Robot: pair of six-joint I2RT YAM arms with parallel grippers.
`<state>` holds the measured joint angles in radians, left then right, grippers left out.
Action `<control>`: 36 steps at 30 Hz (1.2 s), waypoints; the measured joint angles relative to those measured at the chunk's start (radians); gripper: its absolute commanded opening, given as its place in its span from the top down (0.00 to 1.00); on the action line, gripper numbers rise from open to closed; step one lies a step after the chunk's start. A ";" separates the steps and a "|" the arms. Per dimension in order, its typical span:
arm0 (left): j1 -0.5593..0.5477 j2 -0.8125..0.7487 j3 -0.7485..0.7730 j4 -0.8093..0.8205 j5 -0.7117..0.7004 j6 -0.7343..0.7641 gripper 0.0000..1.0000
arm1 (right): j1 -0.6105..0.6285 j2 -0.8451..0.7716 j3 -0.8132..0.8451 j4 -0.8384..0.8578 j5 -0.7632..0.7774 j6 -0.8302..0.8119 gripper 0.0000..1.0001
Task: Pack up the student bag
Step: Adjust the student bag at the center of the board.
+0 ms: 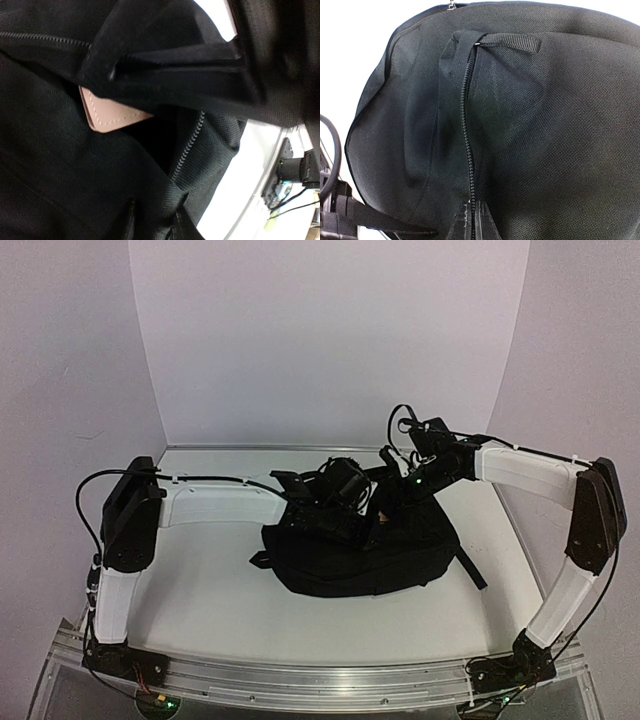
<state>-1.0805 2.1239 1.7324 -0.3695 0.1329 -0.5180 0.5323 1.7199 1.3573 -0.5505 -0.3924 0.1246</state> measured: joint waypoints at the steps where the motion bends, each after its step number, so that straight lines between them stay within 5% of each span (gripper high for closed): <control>1: -0.003 -0.018 -0.037 0.033 -0.014 -0.001 0.92 | 0.000 0.000 -0.001 0.001 -0.002 0.000 1.00; 8: -0.037 -0.200 -0.301 0.214 -0.186 0.072 0.97 | 0.017 0.000 -0.010 0.014 -0.051 0.001 1.00; 21: -0.183 -0.227 -0.385 0.276 -0.574 0.375 0.92 | 0.018 0.007 -0.030 0.018 -0.145 0.004 1.00; 27: -0.283 -0.187 -0.404 0.312 -0.864 0.564 0.61 | 0.022 0.024 -0.032 0.011 -0.177 0.003 1.00; 32: -0.281 -0.214 -0.407 0.262 -0.792 0.497 0.42 | 0.022 0.031 -0.032 0.012 -0.180 0.000 1.00; 36: -0.218 -0.337 -0.438 0.241 -0.670 0.371 0.36 | 0.022 0.031 -0.033 0.014 -0.179 -0.001 1.00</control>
<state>-1.2988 1.7873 1.2949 -0.1284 -0.5374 -0.1466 0.5545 1.7504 1.3241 -0.5363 -0.5718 0.1238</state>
